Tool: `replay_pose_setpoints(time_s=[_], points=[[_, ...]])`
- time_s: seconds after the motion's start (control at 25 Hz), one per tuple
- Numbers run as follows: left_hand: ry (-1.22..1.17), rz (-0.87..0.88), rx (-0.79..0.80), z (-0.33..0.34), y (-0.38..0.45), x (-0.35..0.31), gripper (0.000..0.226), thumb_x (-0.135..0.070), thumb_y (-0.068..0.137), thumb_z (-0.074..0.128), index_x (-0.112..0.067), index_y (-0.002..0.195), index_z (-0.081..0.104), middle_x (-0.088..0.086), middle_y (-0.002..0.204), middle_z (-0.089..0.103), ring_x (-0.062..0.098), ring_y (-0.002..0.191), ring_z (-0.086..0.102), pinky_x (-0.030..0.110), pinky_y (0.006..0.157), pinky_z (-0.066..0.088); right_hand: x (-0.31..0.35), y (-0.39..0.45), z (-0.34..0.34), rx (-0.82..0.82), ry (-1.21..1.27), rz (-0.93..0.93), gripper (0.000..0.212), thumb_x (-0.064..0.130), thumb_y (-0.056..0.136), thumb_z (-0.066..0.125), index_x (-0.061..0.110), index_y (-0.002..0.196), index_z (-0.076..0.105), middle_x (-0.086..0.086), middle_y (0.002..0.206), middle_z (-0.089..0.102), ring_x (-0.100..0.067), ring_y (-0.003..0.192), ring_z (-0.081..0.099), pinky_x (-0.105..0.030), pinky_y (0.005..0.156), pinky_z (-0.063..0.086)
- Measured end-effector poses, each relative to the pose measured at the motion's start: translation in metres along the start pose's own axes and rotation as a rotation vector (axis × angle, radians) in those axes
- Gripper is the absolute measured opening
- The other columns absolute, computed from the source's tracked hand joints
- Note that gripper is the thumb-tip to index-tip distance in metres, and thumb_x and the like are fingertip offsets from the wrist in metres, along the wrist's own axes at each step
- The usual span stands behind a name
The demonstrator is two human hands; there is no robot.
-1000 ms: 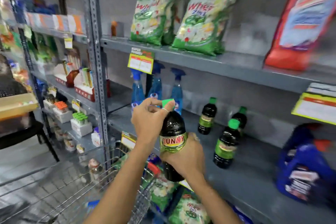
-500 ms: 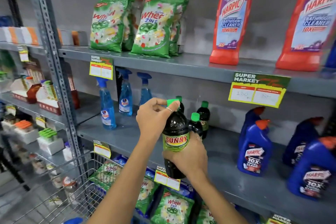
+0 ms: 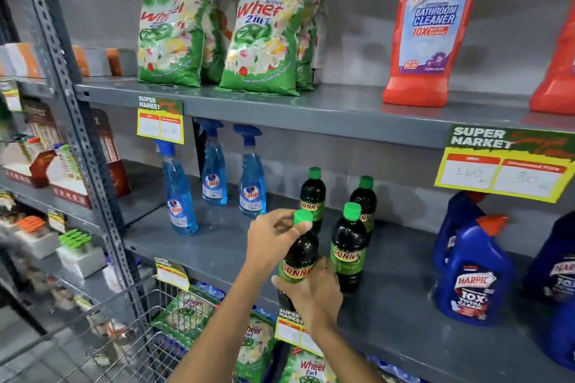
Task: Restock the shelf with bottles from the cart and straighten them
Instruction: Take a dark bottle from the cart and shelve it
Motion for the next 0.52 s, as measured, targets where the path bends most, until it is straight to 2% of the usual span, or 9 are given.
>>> replay_pose_setpoints(time_s=[0.08, 0.24, 0.36, 0.52], points=[[0.009, -0.029, 0.015, 0.001, 0.016, 0.018, 0.021, -0.02, 0.07, 0.076, -0.015, 0.09, 0.072, -0.001, 0.075, 0.071, 0.003, 0.068, 0.064, 0.022, 0.074, 0.054, -0.001, 0.013, 0.016, 0.003, -0.034, 0.033, 0.08, 0.061, 0.052, 0.076, 0.013, 0.11, 0.048, -0.005, 0.115, 0.06, -0.023, 0.108, 0.058, -0.032, 0.081, 0.05], [-0.021, -0.028, 0.037, 0.005, 0.05, 0.046, 0.026, -0.014, 0.072, 0.075, -0.007, 0.096, 0.069, -0.001, 0.079, 0.069, -0.007, 0.065, 0.061, 0.003, 0.064, 0.047, -0.001, 0.04, 0.039, -0.053, 0.007, 0.046, 0.073, 0.053, 0.054, 0.08, 0.009, 0.103, 0.048, -0.009, 0.11, 0.057, -0.03, 0.104, 0.059, -0.038, 0.077, 0.051], [-0.065, -0.038, 0.08, 0.014, 0.073, 0.057, 0.03, -0.01, 0.073, 0.073, -0.005, 0.103, 0.067, 0.003, 0.09, 0.069, -0.005, 0.072, 0.063, 0.002, 0.067, 0.048, -0.001, 0.056, 0.05, -0.093, 0.047, 0.065, 0.07, 0.049, 0.055, 0.08, 0.008, 0.101, 0.046, -0.011, 0.109, 0.055, -0.035, 0.097, 0.061, -0.039, 0.071, 0.05], [-0.167, -0.037, 0.148, 0.029, 0.093, 0.066, 0.028, -0.004, 0.076, 0.07, -0.01, 0.103, 0.067, 0.003, 0.095, 0.069, -0.012, 0.071, 0.064, 0.005, 0.07, 0.05, -0.009, 0.073, 0.057, -0.156, 0.046, 0.084, 0.073, 0.051, 0.057, 0.079, 0.009, 0.106, 0.046, -0.013, 0.111, 0.054, -0.036, 0.099, 0.059, -0.041, 0.072, 0.05]])
Point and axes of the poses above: each hand's wrist, its own y-axis towards the middle knuckle, its own z-axis out of the palm, x = y × z, the point moved 8 cm from there along y, towards the middle knuckle
